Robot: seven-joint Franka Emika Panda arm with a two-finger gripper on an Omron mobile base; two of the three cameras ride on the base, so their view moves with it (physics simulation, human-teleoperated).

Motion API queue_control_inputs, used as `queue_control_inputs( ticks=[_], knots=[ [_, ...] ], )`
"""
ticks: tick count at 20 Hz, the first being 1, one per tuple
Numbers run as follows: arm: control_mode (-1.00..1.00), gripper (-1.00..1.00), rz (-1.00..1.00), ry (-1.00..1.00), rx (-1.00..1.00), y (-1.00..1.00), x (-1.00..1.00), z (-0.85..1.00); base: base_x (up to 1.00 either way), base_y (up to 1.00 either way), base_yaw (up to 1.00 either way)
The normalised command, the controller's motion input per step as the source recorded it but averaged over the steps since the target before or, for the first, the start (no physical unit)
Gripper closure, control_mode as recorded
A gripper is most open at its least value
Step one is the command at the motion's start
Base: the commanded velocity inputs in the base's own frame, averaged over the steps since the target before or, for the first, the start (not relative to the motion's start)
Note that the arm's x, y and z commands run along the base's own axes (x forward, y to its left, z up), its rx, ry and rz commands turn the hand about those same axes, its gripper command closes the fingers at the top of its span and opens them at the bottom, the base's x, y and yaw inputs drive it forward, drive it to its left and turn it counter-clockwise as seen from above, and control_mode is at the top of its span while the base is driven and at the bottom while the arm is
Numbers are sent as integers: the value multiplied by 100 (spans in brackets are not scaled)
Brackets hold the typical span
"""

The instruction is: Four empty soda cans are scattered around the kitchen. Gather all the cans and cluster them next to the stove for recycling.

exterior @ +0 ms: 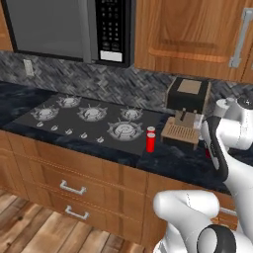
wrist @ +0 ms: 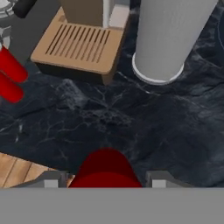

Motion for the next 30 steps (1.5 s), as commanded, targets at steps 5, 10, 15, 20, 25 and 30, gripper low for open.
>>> queue_control_inputs(
  ticks=[5, 10, 15, 20, 25, 30],
  knots=[
    [100, 100, 0, 0, 0, 0, 0, 0, 0, 77, -20],
    [100, 100, 0, 0, 0, 0, 0, 0, 1, 72, -21],
    [100, 100, 0, 0, 0, 0, 0, 0, 4, 48, -18],
    [100, 100, 0, 0, 0, 0, 0, 0, 6, 5, -3],
    [100, 100, 0, 0, 0, 0, 0, 0, 39, 0, -1],
    [100, 100, 0, 0, 0, 0, 0, 0, 39, 0, -3]
  ],
)
